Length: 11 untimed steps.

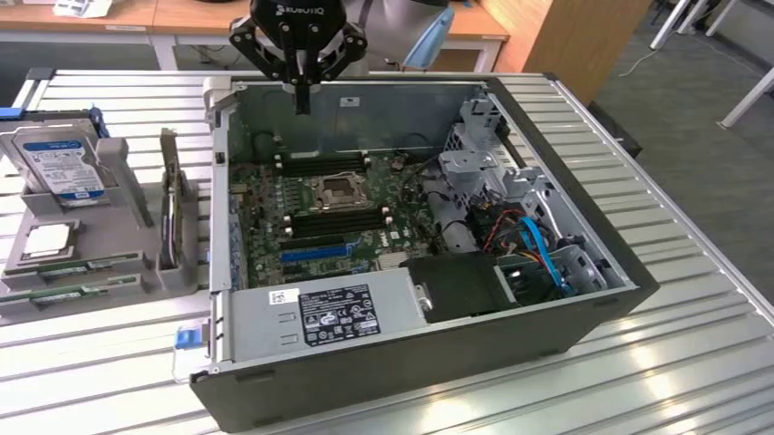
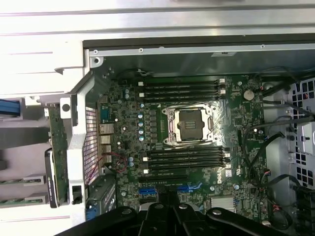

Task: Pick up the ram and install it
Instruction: 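Reach for the ram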

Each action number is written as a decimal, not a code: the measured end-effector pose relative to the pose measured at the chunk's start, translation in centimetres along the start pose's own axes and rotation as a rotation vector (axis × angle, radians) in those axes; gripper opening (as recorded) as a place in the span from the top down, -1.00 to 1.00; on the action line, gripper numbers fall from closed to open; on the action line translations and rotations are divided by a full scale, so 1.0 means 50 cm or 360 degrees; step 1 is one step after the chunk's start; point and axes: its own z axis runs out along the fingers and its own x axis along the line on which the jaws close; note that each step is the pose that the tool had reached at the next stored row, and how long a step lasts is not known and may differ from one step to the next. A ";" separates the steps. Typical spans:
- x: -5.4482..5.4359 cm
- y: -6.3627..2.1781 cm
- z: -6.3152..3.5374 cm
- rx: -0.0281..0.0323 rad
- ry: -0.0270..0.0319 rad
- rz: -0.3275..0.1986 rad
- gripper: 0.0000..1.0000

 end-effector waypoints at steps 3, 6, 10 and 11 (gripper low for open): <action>0.009 -0.001 0.000 0.00002 0.00002 0.0000 0.80; 0.020 -0.001 -0.001 0.00003 0.00002 0.0000 0.80; 0.037 -0.002 -0.001 0.00003 0.00002 0.0000 0.80; 0.042 -0.002 -0.001 0.00002 0.00001 0.0000 0.80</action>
